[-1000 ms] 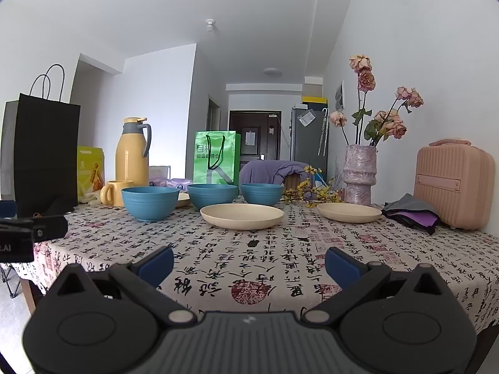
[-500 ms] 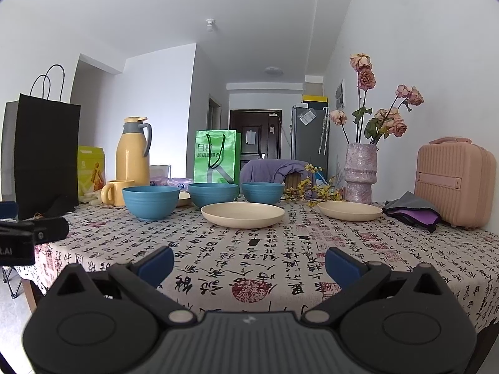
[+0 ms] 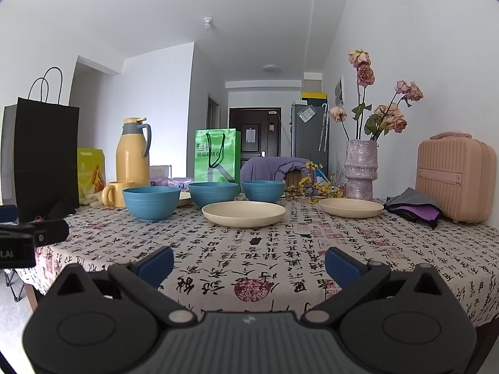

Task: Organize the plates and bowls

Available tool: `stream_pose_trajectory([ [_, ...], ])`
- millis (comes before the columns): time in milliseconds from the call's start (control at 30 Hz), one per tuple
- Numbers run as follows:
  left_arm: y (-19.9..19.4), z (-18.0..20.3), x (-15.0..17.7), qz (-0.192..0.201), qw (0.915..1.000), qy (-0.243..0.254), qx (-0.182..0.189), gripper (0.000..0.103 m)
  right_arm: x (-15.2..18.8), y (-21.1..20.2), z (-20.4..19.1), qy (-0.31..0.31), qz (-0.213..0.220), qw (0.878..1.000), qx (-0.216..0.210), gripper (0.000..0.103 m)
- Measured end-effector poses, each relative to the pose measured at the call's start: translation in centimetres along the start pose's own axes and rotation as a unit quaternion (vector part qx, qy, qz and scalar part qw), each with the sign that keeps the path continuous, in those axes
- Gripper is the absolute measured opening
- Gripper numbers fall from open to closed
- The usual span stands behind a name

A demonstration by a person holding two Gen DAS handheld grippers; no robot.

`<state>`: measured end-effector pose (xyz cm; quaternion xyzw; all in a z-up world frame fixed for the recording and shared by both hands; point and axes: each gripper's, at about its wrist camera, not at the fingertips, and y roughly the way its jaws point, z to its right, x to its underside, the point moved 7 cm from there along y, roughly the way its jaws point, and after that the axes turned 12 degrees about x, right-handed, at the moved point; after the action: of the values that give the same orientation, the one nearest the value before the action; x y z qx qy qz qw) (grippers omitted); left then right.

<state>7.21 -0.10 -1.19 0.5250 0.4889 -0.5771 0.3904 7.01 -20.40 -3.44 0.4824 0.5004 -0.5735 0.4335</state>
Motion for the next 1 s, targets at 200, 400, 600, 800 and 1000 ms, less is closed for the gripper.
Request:
stream_pose_trajectory([
  [200,-0.31,0.06,0.06,0.003,1.0,-0.002,-0.001,0.103,-0.1,-0.08,-0.03,-0.002,0.006,1.0,0.004,0.103],
  [400,-0.26,0.12,0.06,0.0,1.0,0.002,0.0,0.103,-0.15,-0.02,-0.17,-0.003,0.007,1.0,0.009,0.103],
  [600,-0.18,-0.08,0.24,-0.003,1.0,0.002,-0.002,0.103,-0.02,0.01,-0.24,-0.001,0.003,1.0,0.005,0.103],
  [800,-0.22,0.04,0.27,-0.004,1.0,0.005,-0.002,0.103,0.09,0.17,-0.08,0.007,0.0,1.0,0.007,0.103],
  [1000,-0.16,0.03,0.35,-0.006,1.0,0.005,-0.003,0.103,0.32,0.24,-0.2,0.009,-0.005,1.0,0.004,0.103],
])
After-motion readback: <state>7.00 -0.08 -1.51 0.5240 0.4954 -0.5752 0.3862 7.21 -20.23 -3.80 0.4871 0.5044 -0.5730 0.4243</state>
